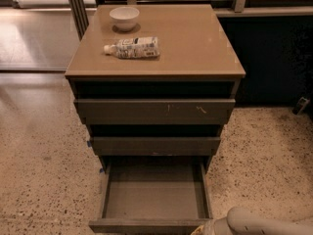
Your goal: Close bottom drawer
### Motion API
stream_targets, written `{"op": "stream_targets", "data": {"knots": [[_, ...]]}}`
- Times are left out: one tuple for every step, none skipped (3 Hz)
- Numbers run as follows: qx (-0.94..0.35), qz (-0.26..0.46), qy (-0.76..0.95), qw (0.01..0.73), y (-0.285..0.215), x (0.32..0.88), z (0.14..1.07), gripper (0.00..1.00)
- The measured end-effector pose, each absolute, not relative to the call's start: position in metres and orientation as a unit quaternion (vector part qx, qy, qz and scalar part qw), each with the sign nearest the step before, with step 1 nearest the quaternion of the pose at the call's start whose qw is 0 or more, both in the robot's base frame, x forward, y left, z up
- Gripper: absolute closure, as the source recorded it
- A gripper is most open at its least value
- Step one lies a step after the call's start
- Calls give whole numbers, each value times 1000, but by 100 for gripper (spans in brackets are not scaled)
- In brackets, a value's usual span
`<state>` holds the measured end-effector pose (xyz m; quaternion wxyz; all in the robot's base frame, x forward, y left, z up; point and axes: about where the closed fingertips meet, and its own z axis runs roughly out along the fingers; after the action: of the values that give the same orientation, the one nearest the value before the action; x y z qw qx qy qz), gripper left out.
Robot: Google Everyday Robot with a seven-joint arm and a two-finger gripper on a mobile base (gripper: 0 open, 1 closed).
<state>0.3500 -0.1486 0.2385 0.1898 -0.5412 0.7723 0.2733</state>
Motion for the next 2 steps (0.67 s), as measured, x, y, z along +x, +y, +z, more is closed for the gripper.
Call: {"op": "stream_targets", "data": {"knots": [[-545, 264, 770, 201, -145, 358, 232, 100], [-565, 234, 761, 217, -141, 375, 227, 100]]}}
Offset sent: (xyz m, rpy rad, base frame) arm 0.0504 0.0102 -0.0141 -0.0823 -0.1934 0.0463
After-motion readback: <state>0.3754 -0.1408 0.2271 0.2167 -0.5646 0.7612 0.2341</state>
